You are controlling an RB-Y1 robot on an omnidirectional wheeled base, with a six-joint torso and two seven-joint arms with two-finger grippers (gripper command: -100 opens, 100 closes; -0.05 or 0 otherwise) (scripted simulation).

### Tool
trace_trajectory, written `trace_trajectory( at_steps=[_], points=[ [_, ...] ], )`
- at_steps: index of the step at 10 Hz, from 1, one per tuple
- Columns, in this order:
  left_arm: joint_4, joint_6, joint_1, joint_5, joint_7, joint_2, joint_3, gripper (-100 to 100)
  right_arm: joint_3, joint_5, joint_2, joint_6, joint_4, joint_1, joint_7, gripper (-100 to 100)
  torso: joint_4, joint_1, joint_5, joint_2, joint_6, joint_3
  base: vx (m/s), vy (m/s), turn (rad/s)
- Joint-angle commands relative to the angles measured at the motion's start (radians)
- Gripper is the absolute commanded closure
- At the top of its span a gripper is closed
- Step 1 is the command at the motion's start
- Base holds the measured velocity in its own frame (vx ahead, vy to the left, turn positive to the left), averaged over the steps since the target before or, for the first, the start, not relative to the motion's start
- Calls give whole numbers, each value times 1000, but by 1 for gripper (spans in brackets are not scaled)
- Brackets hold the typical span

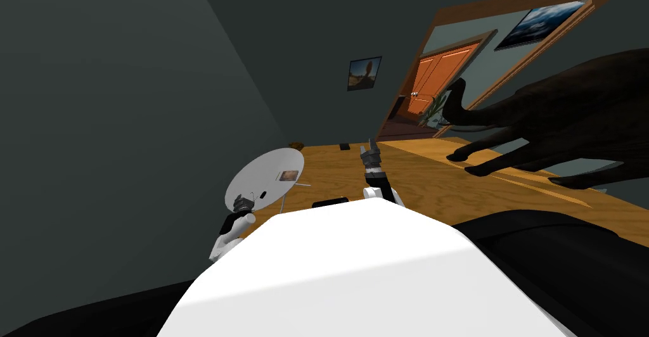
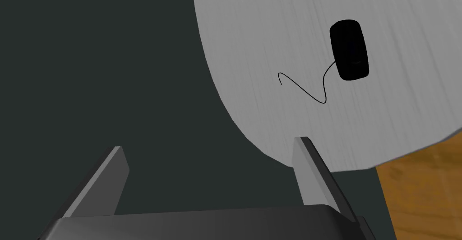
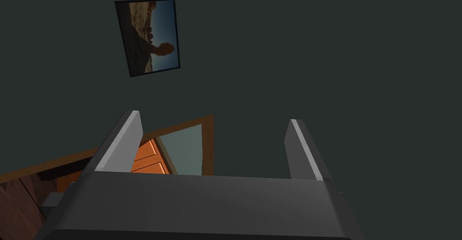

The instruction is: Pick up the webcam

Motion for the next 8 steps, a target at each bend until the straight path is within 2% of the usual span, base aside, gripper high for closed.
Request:
trace_trajectory(
  at_steps=[1,2,3,4,5,7,8],
  points=[
    [43,22,4,5,4,4,8,-100,0,0,0,0,0,0,0,0,0,0,0,0,0,0,136,-36,-21],
    [88,49,1,12,10,15,19,-100,0,0,0,0,0,0,0,0,0,1,0,2,0,1,92,-36,-41],
    [91,49,1,12,10,15,19,-100,0,0,0,0,0,0,0,0,1,1,0,5,0,2,86,-24,-22],
    [138,77,-2,17,15,24,29,-100,0,0,0,0,0,0,0,0,1,2,0,6,0,3,126,-13,-55],
    [138,77,-2,17,15,24,29,-100,0,0,0,0,0,0,0,0,1,3,1,4,0,2,111,-8,-31],
    [228,128,-4,25,25,43,46,-100,0,0,0,0,0,0,0,0,1,3,1,5,0,2,129,-3,-69],
    [228,131,-4,25,25,43,46,-100,0,0,0,0,0,0,0,0,0,4,1,3,0,2,127,18,-35]
  ],
)
